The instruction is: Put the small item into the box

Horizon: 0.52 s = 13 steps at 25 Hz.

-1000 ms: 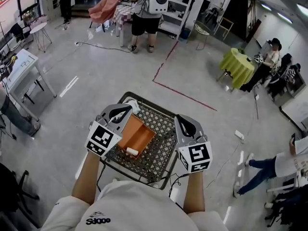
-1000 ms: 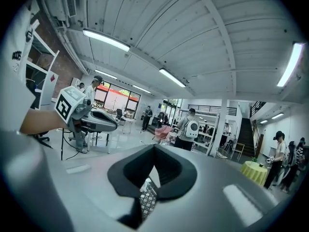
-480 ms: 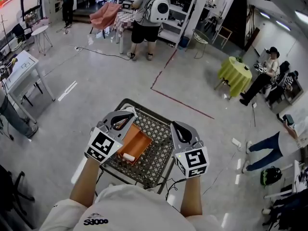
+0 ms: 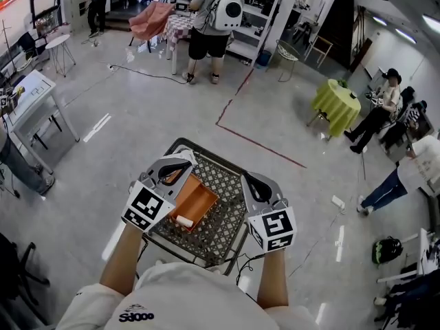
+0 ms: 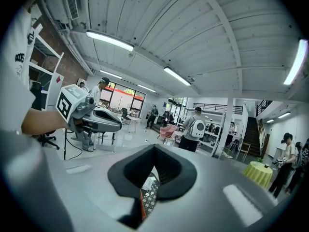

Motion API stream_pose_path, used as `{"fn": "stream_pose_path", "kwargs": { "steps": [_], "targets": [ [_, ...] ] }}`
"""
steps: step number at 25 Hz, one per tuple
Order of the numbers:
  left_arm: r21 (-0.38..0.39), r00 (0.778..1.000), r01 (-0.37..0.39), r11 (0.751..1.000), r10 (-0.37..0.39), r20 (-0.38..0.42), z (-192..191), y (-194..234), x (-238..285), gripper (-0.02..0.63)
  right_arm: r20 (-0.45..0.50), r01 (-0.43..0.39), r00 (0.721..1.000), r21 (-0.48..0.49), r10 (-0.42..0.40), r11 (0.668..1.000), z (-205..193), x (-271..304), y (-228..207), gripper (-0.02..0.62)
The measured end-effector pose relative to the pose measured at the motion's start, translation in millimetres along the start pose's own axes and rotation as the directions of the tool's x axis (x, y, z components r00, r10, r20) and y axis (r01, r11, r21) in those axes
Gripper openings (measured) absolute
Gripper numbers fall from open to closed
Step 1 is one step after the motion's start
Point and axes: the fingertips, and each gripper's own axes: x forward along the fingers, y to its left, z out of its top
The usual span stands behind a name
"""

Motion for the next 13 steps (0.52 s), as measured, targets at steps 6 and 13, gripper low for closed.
{"fn": "stream_pose_path", "kwargs": {
  "steps": [6,13],
  "targets": [
    [-0.010,1.000,0.002,1.000,-0.002,-0.011,-7.9,-3.4,-3.6,0.003,0.000,-0.012,1.000,0.009,0.012,1.000,-4.4,0.2,5.6,0.008],
    [-0.035,1.000,0.009,0.999,-0.010,-0.009,-5.7,-9.9,-5.7,0.003,-0.005,-0.026,1.000,0.011,0.026,1.000,-3.1,-5.8,5.9,0.008]
  ]
}}
